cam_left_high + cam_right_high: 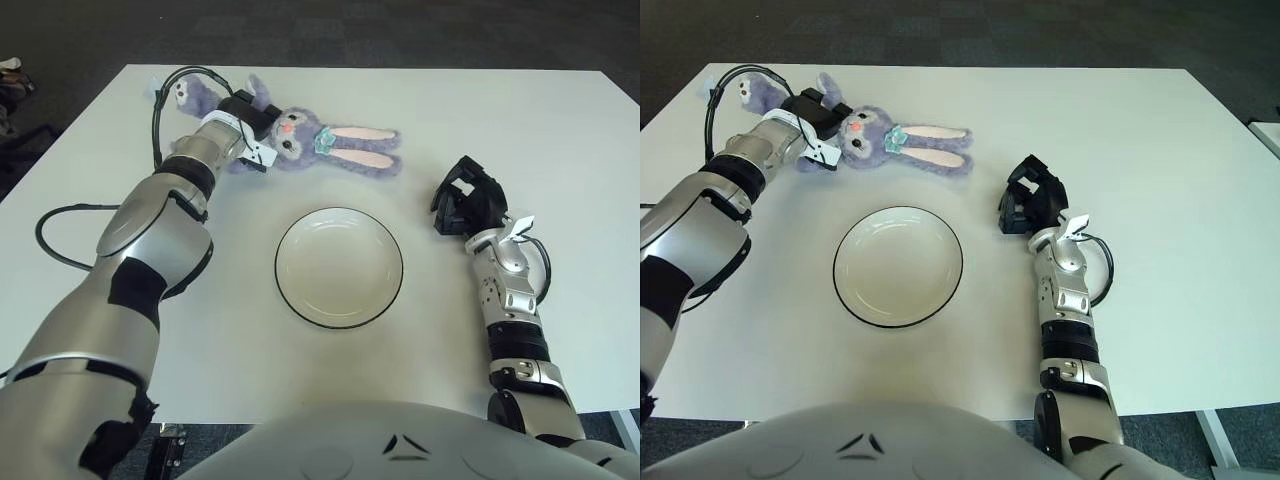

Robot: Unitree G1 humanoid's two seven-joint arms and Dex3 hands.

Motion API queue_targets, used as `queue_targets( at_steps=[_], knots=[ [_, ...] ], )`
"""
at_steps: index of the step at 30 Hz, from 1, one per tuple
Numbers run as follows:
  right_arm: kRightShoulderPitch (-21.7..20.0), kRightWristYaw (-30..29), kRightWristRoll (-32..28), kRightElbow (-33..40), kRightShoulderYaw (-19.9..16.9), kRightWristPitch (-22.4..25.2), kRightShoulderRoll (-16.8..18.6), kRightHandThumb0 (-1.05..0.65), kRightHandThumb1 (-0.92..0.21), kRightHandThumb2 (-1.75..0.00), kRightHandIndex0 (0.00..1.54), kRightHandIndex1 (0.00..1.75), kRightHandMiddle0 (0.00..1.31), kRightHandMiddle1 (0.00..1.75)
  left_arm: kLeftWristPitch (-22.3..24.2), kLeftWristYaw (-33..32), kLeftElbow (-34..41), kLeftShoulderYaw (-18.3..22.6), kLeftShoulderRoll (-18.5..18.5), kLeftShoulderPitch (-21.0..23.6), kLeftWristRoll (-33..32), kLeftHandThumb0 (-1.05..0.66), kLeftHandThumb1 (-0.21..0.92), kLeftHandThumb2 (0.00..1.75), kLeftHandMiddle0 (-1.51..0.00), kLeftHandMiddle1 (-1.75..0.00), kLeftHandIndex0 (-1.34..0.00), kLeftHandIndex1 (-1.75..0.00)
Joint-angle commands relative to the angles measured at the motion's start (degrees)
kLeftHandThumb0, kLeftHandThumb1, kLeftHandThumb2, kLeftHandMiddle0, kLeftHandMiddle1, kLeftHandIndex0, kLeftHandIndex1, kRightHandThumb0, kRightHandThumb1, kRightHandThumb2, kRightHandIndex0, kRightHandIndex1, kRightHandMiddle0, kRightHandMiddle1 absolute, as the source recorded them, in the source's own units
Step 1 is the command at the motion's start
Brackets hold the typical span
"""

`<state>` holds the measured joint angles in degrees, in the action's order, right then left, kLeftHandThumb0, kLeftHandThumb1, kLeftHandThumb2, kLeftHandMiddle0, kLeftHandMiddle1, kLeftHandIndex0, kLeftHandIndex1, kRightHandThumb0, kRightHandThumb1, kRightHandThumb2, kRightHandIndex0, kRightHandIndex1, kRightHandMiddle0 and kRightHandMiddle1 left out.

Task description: Put the doll into the plate.

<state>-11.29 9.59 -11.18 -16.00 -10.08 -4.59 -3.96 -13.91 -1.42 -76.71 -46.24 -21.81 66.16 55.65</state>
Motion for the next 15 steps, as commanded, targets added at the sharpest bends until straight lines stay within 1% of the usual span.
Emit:
queue_targets(
  at_steps=[1, 2, 3, 4, 5, 6, 7, 8, 9, 10, 12, 15],
  knots=[
    [6.44, -0.15, -0.63, -3.18, 0.57, 5.48, 1.4, -0.01, 0.03, -1.69, 0.91, 1.65, 0.64, 1.75, -1.57, 5.87, -2.63, -0.68, 2.15, -6.9, -0.35, -0.8, 0.63, 0.53, -0.42, -1.75, 0.0, -0.76],
    [6.55, -0.12, -0.68, -3.01, 0.62, 5.54, 1.38, -0.01, 0.03, -1.68, 0.92, 1.64, 0.63, 1.75, -1.54, 5.99, -2.74, -0.59, 2.3, -7.02, -0.45, -0.7, 0.53, 0.69, -0.46, -1.74, 0.0, -0.87],
    [6.65, -0.06, -0.75, -2.85, 0.68, 5.64, 1.34, -0.01, 0.03, -1.68, 0.92, 1.64, 0.63, 1.75, -1.71, 6.09, -2.74, -0.39, 2.26, -7.04, -0.66, -0.67, 0.49, 0.75, -0.48, -1.74, 0.0, -0.91],
    [6.72, -0.02, -0.8, -2.72, 0.72, 5.73, 1.31, -0.01, 0.03, -1.68, 0.92, 1.64, 0.63, 1.75, -1.84, 6.15, -2.74, -0.26, 2.22, -7.05, -0.81, -0.26, 0.42, 0.93, -0.56, -1.69, 0.0, -1.05],
    [6.77, -0.01, -0.84, -2.63, 0.75, 5.8, 1.29, -0.01, 0.03, -1.68, 0.92, 1.64, 0.63, 1.75, -1.93, 6.18, -2.71, -0.19, 2.16, -7.04, -0.9, 0.0, 0.37, 1.04, -0.61, -1.65, 0.0, -1.13],
    [6.82, 0.01, -0.89, -2.53, 0.77, 5.89, 1.24, -0.01, 0.03, -1.68, 0.92, 1.64, 0.63, 1.75, -2.0, 6.14, -2.68, -0.14, 2.12, -7.03, -0.99, 0.1, 0.36, 1.07, -0.63, -1.64, 0.0, -1.16],
    [6.86, 0.01, -0.93, -2.41, 0.79, 6.02, 1.19, -0.01, 0.03, -1.68, 0.92, 1.65, 0.63, 1.75, -1.99, 5.89, -2.65, -0.13, 2.09, -7.06, -1.05, 0.23, 0.33, 1.13, -0.65, -1.62, 0.0, -1.22],
    [6.89, 0.01, -0.97, -2.33, 0.8, 6.12, 1.15, -0.01, 0.03, -1.68, 0.92, 1.65, 0.63, 1.75, -1.97, 5.71, -2.63, -0.12, 2.07, -7.08, -1.1, 0.32, 0.32, 1.16, -0.67, -1.61, 0.0, -1.28],
    [6.94, 0.01, -1.03, -2.21, 0.8, 6.26, 1.1, -0.01, 0.03, -1.68, 0.92, 1.65, 0.63, 1.75, -2.12, 4.98, -2.5, 0.0, 1.91, -7.01, -1.23, 0.35, 0.32, 1.18, -0.67, -1.61, 0.0, -1.3],
    [6.98, 0.01, -1.08, -2.13, 0.8, 6.35, 1.07, -0.01, 0.03, -1.69, 0.91, 1.65, 0.63, 1.75, -2.22, 4.48, -2.41, 0.09, 1.8, -6.96, -1.31, 0.39, 0.31, 1.2, -0.68, -1.61, 0.0, -1.37],
    [7.02, -0.01, -1.17, -2.01, 0.8, 6.49, 1.04, -0.01, 0.03, -1.69, 0.91, 1.66, 0.63, 1.75, -3.06, 3.75, -1.98, 0.45, 1.18, -6.38, -1.59, 0.43, 0.3, 1.23, -0.67, -1.63, 0.0, -1.54],
    [6.98, 0.18, -1.39, -2.07, 0.7, 6.65, 0.88, -0.01, 0.03, -1.69, 0.91, 1.66, 0.63, 1.75, -3.23, 1.6, -1.59, 1.08, 1.14, -6.26, -2.1, 0.46, 0.29, 1.29, -0.66, -1.68, 0.0, -1.65]
  ],
)
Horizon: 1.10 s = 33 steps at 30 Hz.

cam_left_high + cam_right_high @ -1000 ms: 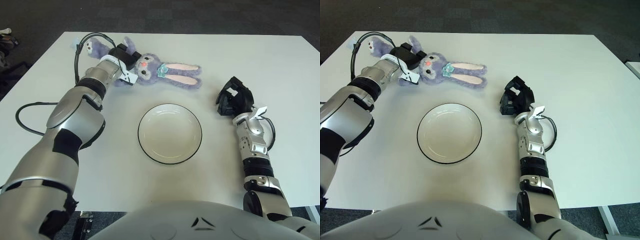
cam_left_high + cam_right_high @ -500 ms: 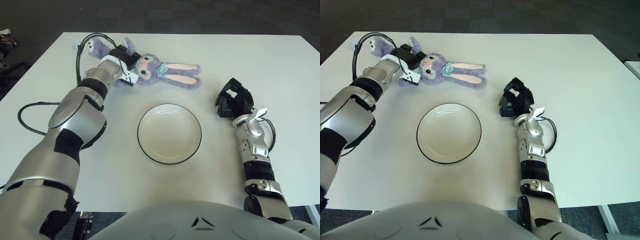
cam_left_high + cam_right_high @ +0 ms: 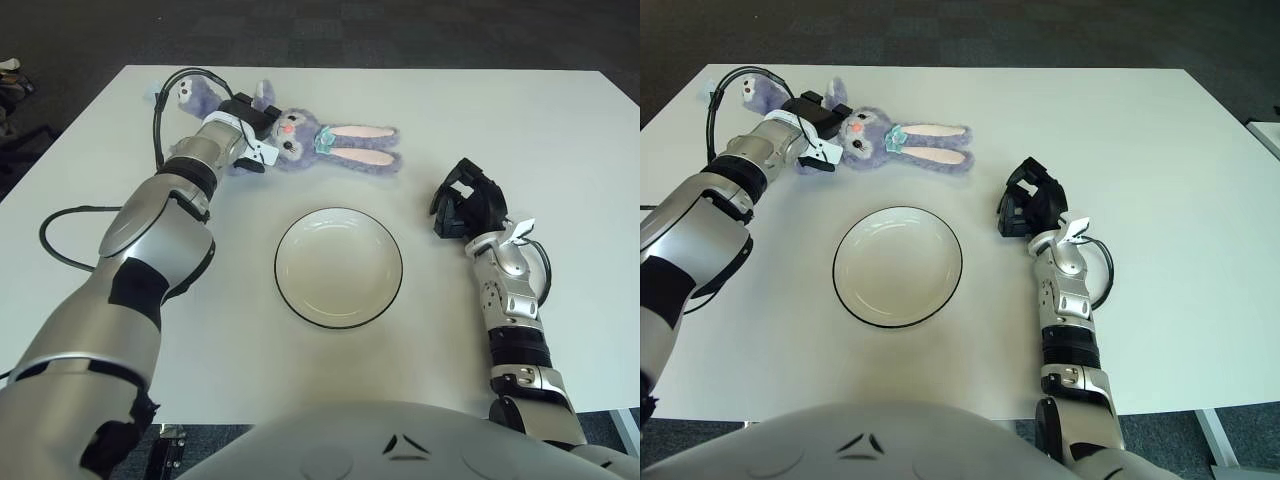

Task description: Put the doll into the plate.

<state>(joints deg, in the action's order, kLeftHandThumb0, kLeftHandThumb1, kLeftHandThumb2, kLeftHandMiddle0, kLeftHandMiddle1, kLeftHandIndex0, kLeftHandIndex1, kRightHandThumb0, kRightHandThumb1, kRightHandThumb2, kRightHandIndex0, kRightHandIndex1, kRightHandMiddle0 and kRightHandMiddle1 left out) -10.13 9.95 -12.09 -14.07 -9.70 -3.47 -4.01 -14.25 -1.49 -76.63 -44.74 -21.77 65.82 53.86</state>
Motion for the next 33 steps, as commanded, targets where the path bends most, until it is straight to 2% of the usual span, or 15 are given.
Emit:
queue_targets(
  at_steps=[1, 2, 5, 8, 11, 20, 33],
  knots=[
    [5.77, -0.13, -0.53, -4.07, 0.27, 5.55, 0.87, -0.01, 0.03, -1.69, 0.91, 1.66, 0.63, 1.75, -2.85, 1.31, -1.64, -0.32, 1.16, -5.93, -0.41, 0.47, 0.28, 1.32, -0.65, -1.7, 0.0, -1.69],
    [5.72, -0.13, -0.53, -4.14, 0.25, 5.57, 0.82, -0.01, 0.03, -1.69, 0.91, 1.66, 0.63, 1.75, -2.8, 0.77, -1.59, -0.15, 1.18, -5.92, -0.59, 0.47, 0.27, 1.34, -0.65, -1.72, -0.01, -1.71],
    [5.46, -0.13, -0.52, -4.54, 0.18, 5.61, 0.6, -0.01, 0.03, -1.68, 0.91, 1.64, 0.64, 1.75, -2.37, -1.43, -1.46, 0.52, 1.3, -5.97, -1.27, 0.15, 0.32, 1.3, -0.53, -1.74, -0.31, -1.73],
    [5.3, -0.12, -0.54, -4.79, 0.13, 5.59, 0.51, -0.01, 0.04, -1.69, 0.92, 1.64, 0.64, 1.75, -2.4, -2.48, -1.41, 1.18, 1.34, -5.94, -1.93, 0.05, 0.31, 1.33, -0.52, -1.74, -0.44, -1.74],
    [4.93, 0.02, -0.64, -5.41, -0.02, 5.33, 0.37, -0.01, 0.04, -1.68, 0.92, 1.63, 0.64, 1.75, -2.81, -3.74, -1.29, 2.44, 1.34, -5.75, -3.19, 0.01, 0.27, 1.38, -0.54, -1.75, -0.5, -1.74],
    [3.65, 0.35, -0.84, -7.56, -0.45, 4.4, 0.13, -0.01, 0.04, -1.7, 0.91, 1.65, 0.65, 1.75, -4.41, -6.09, -1.26, 3.94, 0.92, -4.84, -4.41, -0.01, 0.17, 1.49, -0.6, -1.75, -0.59, -1.75],
    [1.71, 1.28, -0.99, -10.04, -1.03, 3.78, -0.44, -0.01, 0.04, -1.7, 0.92, 1.64, 0.65, 1.75, -5.45, -7.53, -0.75, 5.61, 0.37, -3.29, -5.65, -0.01, 0.11, 1.55, -0.65, -1.75, -0.64, -1.75]
  ],
)
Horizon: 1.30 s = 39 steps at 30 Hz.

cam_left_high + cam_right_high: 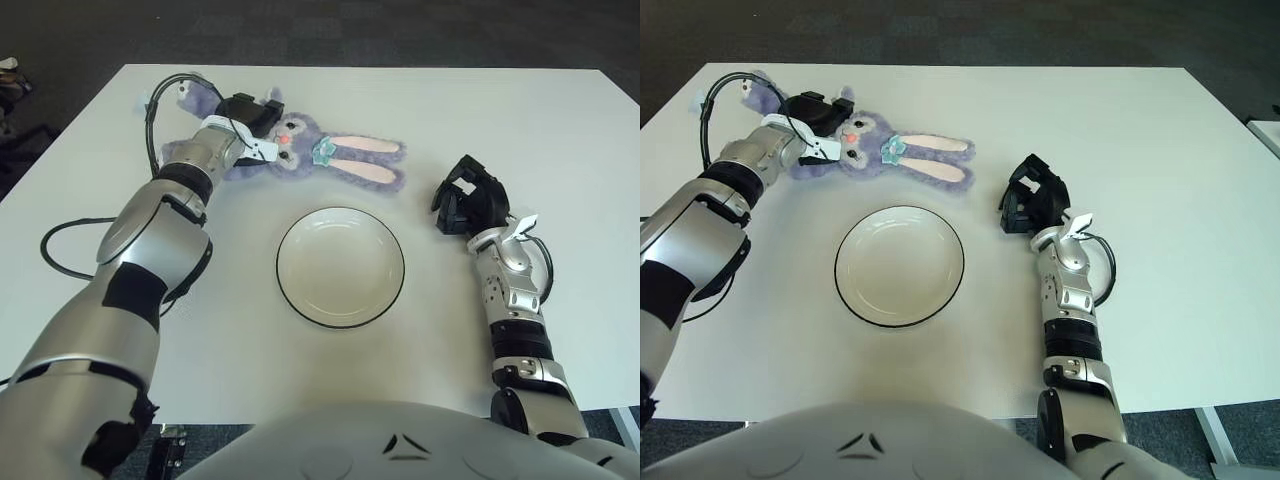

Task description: Put the doll into the plate.

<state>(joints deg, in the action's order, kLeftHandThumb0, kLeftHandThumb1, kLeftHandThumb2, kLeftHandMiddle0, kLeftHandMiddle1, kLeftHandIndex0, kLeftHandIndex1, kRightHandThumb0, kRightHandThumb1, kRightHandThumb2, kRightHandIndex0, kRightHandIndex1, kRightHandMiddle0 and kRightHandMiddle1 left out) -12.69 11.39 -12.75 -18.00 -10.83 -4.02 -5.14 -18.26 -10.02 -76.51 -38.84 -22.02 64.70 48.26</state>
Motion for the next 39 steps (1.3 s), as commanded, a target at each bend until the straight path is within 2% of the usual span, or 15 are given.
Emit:
queue_targets(
  at_steps=[1, 17, 18, 21, 29, 39],
  knots=[
    [4.12, 0.01, -0.36, -6.23, 0.04, 4.3, 0.64, -0.01, 0.04, -1.7, 0.92, 1.65, 0.65, 1.75, -1.47, 0.74, -0.83, -0.24, 0.57, -2.05, -0.02, -0.01, 0.1, 1.56, -0.66, -1.75, -0.64, -1.75],
    [1.94, 0.25, -0.15, -6.51, 0.37, 6.43, -0.38, -0.01, 0.04, -1.72, 0.9, 1.72, 0.64, 1.75, -1.4, -3.11, 0.64, 1.83, -0.66, -1.1, -1.37, -0.01, 0.04, 1.63, -0.7, -1.75, -0.69, -1.75],
    [1.8, 0.21, -0.13, -6.57, 0.41, 6.56, -0.39, -0.01, 0.05, -1.73, 0.9, 1.73, 0.65, 1.74, -1.41, -3.18, 0.74, 2.0, -0.72, -1.1, -1.46, -0.01, 0.02, 1.64, -0.77, -1.75, -0.71, -1.67],
    [1.22, 0.07, -0.1, -6.93, 0.49, 7.08, -0.4, -0.01, 0.07, -1.74, 0.91, 1.74, 0.68, 1.71, -1.64, -3.4, 1.21, 2.61, -1.07, -1.09, -1.91, -0.01, -0.03, 1.66, -0.85, -1.75, -0.72, -1.61],
    [-0.22, -0.04, 0.1, -8.05, 0.6, 7.53, -0.4, -0.01, 0.09, -1.75, 0.92, 1.75, 0.74, 1.64, -2.31, -4.52, 2.17, 4.13, -1.57, -1.66, -3.09, -0.01, -0.05, 1.69, -0.91, -1.75, -0.71, -1.59],
    [-1.12, 0.05, 0.42, -9.03, 0.82, 7.48, -0.56, -0.01, 0.1, -1.75, 0.93, 1.75, 0.75, 1.62, -3.53, -7.02, 3.69, 6.79, -2.47, -2.81, -4.93, -0.01, -0.05, 1.73, -0.91, -1.74, -0.65, -1.71]
  ],
)
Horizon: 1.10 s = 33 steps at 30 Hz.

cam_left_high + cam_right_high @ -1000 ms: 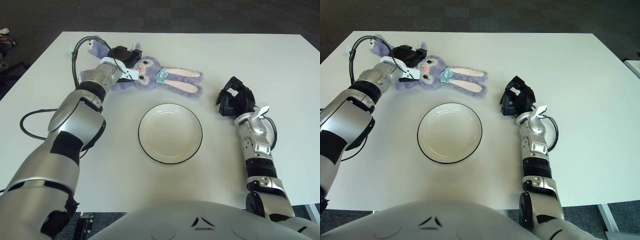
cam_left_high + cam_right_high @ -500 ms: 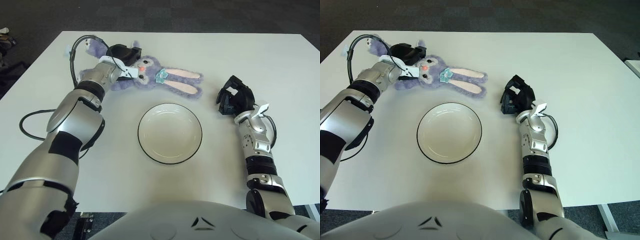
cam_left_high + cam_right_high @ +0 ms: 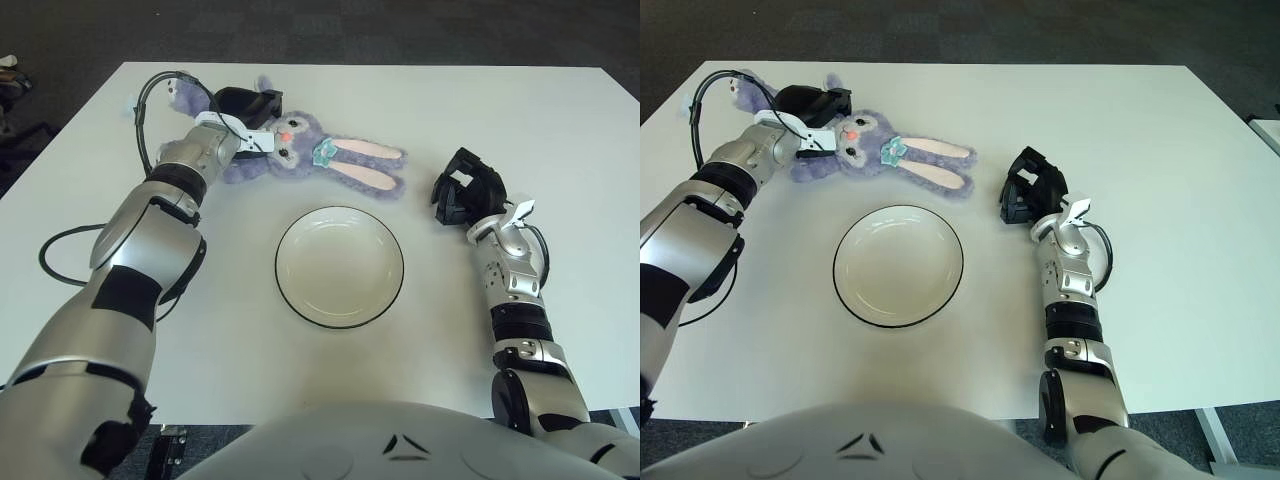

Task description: Put the doll into the plate.

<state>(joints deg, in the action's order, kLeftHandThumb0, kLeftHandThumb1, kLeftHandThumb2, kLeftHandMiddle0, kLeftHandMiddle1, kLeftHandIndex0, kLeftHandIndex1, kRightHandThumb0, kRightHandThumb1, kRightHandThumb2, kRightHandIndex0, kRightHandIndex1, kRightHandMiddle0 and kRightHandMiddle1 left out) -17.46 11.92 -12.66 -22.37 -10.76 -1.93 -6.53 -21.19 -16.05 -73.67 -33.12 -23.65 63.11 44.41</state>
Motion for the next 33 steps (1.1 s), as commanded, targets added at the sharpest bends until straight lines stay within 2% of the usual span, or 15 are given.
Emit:
queue_targets(
  at_steps=[1, 5, 15, 22, 33],
  knots=[
    [3.6, -0.5, 0.35, -4.72, 0.76, 5.38, 0.82, -0.01, 0.1, -1.75, 0.93, 1.75, 0.76, 1.61, -0.65, -1.26, 1.0, 1.27, -0.92, -1.3, -1.22, -0.01, -0.05, 1.72, -0.92, -1.72, -0.64, -1.72],
    [3.48, -0.56, 0.38, -4.95, 0.81, 5.32, 0.81, -0.01, 0.11, -1.75, 0.93, 1.75, 0.77, 1.6, -1.0, -2.38, 1.86, 2.28, -1.28, -1.73, -1.86, -0.01, -0.07, 1.73, -0.93, -1.69, -0.65, -1.74],
    [3.09, -0.4, 0.27, -5.78, 0.66, 5.22, 0.65, -0.01, 0.1, -1.75, 0.93, 1.75, 0.75, 1.62, -2.11, -6.93, 5.29, 5.44, -1.8, -3.1, -3.84, 0.0, -0.15, 1.75, -0.99, -1.5, -0.79, -1.75],
    [2.83, 0.01, 0.34, -6.4, 0.75, 4.99, 0.34, -0.01, 0.1, -1.75, 0.93, 1.75, 0.75, 1.62, -2.85, -8.2, 10.29, 8.83, -2.44, -4.56, -6.41, 0.0, -0.19, 1.75, -1.04, -1.36, -0.87, -1.75],
    [2.33, 0.26, 0.22, -7.49, 0.59, 4.72, 0.08, -0.01, 0.11, -1.75, 0.93, 1.75, 0.77, 1.6, -3.05, -6.84, 15.73, 11.45, -3.0, -6.48, -8.07, 0.0, -0.19, 1.75, -1.03, -1.37, -0.88, -1.75]
  ],
)
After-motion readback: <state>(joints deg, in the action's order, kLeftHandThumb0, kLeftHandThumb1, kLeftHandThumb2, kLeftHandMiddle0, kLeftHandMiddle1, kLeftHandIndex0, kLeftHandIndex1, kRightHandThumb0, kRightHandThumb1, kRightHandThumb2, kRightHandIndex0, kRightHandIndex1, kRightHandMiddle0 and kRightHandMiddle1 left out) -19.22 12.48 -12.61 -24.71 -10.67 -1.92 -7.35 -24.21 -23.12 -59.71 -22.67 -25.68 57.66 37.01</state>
